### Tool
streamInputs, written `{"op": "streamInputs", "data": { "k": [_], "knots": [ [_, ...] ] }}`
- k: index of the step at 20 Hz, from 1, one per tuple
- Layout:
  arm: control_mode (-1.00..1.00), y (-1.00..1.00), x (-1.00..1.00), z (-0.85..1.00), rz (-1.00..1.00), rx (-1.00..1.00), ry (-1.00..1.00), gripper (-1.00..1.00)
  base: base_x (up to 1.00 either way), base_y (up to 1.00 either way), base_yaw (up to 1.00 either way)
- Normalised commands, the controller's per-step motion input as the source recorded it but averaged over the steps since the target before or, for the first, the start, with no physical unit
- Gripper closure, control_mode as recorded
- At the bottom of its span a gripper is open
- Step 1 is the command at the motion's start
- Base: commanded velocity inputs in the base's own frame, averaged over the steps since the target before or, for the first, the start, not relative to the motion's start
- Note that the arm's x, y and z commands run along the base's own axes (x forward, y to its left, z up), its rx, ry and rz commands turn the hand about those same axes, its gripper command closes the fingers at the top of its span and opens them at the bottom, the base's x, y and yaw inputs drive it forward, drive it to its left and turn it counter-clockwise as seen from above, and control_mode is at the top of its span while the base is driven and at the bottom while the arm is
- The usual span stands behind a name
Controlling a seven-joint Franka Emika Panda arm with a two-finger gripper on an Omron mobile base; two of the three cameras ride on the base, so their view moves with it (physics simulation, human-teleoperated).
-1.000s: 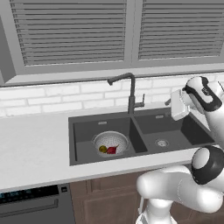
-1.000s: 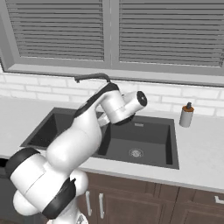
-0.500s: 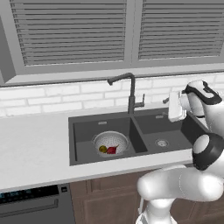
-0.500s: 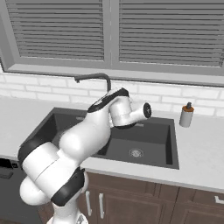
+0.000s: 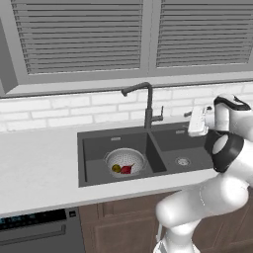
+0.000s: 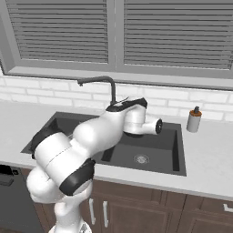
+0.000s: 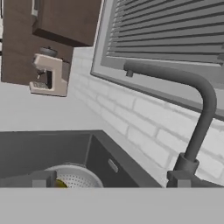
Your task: Put the colander in the sink, put the pear, kiwi in the colander, and turn on the sink faucet and pour water over the colander.
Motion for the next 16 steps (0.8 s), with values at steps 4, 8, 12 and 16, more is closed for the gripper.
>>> {"op": "streamInputs", "data": {
  "k": [4, 8, 12, 16],
  "knots": [
    [-1.00, -0.08, 0.50, -0.11, 0.00, 0.07, 0.00, -1.00, 0.00, 0.00, 0.00],
    [-1.00, -0.04, 0.52, -0.07, 0.00, 0.05, 0.00, -1.00, 0.00, 0.00, 0.00],
    [-1.00, -0.03, 0.42, -0.11, 0.00, 0.03, 0.00, -1.00, 0.00, 0.00, 0.00],
    [-1.00, 0.00, 0.43, -0.11, 0.00, 0.01, 0.00, -1.00, 0.00, 0.00, 0.00]
  ]
}}
